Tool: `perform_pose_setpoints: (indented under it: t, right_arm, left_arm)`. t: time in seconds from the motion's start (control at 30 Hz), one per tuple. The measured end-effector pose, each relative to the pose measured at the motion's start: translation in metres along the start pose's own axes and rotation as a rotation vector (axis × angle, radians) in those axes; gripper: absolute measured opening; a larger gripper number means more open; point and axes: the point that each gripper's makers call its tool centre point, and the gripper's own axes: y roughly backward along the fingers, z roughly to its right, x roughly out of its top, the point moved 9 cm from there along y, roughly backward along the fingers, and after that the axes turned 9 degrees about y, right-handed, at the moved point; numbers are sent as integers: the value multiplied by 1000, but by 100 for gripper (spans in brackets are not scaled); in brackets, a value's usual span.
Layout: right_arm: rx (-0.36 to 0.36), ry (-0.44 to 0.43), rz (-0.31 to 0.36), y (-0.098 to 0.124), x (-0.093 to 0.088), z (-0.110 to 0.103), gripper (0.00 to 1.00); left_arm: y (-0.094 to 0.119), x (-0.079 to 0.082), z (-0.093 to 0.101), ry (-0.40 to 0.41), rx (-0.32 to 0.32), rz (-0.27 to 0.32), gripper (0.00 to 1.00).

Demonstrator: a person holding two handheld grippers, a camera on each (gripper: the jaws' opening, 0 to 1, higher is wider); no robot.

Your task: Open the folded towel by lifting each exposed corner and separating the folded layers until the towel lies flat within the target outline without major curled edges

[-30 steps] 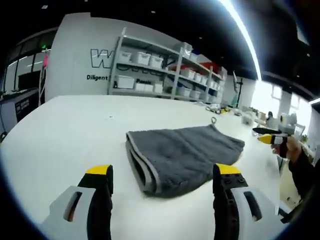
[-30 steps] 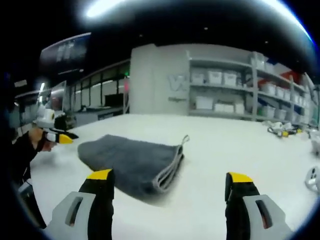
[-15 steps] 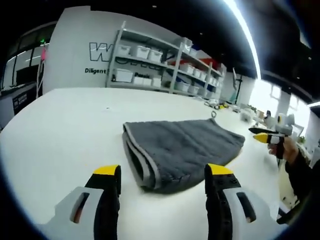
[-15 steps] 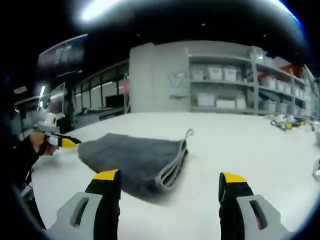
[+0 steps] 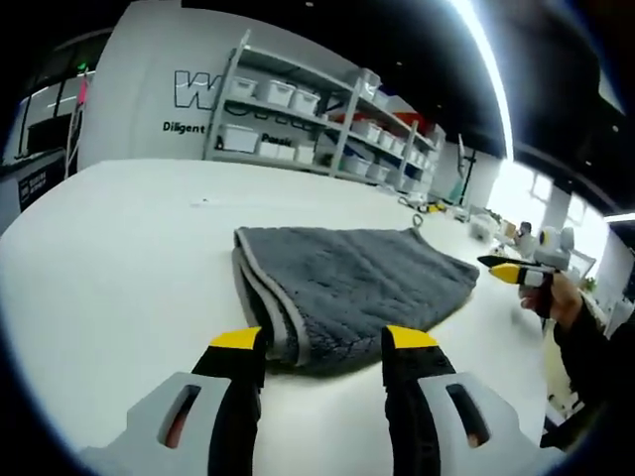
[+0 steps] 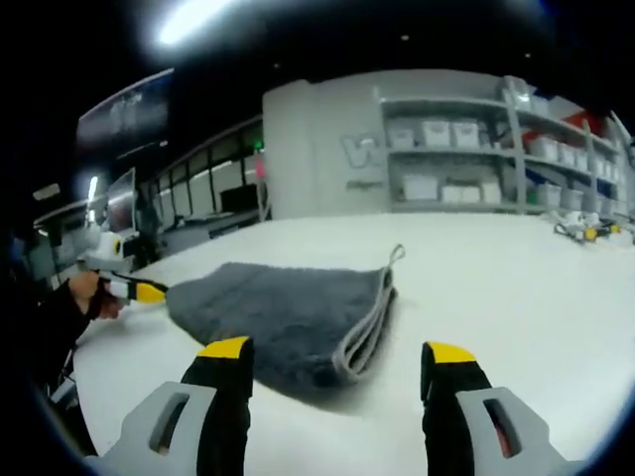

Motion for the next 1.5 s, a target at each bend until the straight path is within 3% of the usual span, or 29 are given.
perform_pose_setpoints:
  t: [0.17, 0.37, 0.73, 1.0, 1.27, 1.5]
  right_arm:
    - [10, 10, -31, -4, -3, -1, 60]
    - [27, -5, -44, -12, -7, -1, 51]
    - [66, 15, -55, -20, 0, -7, 39]
    - [44, 50, -112, -22, -9, -6, 33]
    - [23, 46, -137, -23, -13, 1, 13]
    - [23, 60, -190, -25, -20, 5, 9]
  left_arm:
    - [-1, 2, 0, 16, -6, 10, 38]
    - [-4, 1, -3, -57, 37, 25, 28]
    - [-4, 0, -5, -35, 37, 9, 25]
    - [-3, -1, -7, -56, 50, -3, 21]
    - [-1, 1, -7, -53, 54, 2, 13]
    - [-1, -2, -7, -83, 49, -10, 8]
